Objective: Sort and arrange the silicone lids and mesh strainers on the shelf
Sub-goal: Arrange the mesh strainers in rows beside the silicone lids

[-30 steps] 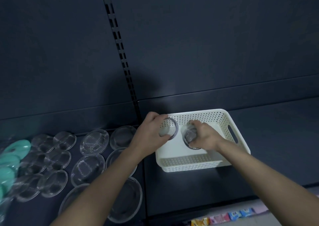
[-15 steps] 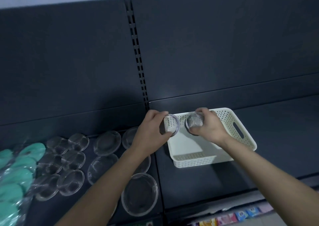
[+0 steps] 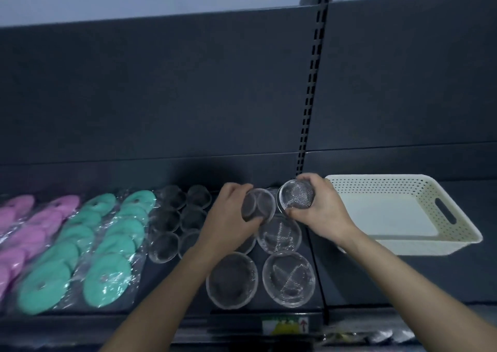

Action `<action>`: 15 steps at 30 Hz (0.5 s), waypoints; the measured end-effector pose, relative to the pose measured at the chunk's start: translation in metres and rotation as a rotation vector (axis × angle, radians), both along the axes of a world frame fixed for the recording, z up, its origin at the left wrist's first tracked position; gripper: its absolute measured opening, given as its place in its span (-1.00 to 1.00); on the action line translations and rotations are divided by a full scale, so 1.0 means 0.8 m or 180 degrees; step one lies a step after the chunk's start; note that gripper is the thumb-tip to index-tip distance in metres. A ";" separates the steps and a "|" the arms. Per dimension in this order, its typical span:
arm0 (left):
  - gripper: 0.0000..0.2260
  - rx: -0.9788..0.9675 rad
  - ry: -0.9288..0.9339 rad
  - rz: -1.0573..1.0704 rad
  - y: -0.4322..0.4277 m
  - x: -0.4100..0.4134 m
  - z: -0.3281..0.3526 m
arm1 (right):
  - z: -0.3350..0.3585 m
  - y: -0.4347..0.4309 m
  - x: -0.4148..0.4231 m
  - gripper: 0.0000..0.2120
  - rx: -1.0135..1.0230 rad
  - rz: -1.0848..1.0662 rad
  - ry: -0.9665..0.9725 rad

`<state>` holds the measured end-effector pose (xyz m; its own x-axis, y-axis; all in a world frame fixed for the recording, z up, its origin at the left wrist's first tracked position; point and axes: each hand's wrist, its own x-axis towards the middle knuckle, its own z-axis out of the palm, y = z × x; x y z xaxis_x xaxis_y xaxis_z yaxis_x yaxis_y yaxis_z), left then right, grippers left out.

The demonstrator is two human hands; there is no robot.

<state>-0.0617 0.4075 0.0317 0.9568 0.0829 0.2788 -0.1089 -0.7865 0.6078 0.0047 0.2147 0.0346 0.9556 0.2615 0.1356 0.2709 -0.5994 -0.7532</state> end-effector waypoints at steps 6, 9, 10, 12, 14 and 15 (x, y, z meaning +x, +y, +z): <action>-0.40 0.0198 0.0366 0.0242 0.087 -0.068 -0.018 | -0.013 0.078 -0.053 -0.37 0.0057 0.0402 0.0258; -0.41 0.0315 0.0591 0.0382 0.123 -0.097 -0.025 | -0.024 0.114 -0.079 -0.35 -0.0010 0.0575 0.0378; -0.42 0.0353 0.0671 0.0385 0.133 -0.107 -0.028 | -0.028 0.125 -0.087 -0.34 -0.0036 0.0624 0.0396; -0.43 0.0406 0.0844 0.0334 0.151 -0.123 -0.037 | -0.038 0.146 -0.102 -0.34 -0.0090 0.0699 0.0388; -0.42 0.0439 0.1000 0.0313 0.166 -0.135 -0.047 | -0.048 0.164 -0.114 -0.35 -0.0152 0.0765 0.0411; -0.42 0.0462 0.1065 0.0328 0.174 -0.139 -0.052 | -0.053 0.172 -0.119 -0.36 -0.0194 0.0802 0.0436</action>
<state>-0.1729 0.5465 -0.0097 0.9856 0.1662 -0.0319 0.1611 -0.8636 0.4777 -0.0907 0.3526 -0.0076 0.8678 0.4967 -0.0133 0.3154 -0.5714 -0.7577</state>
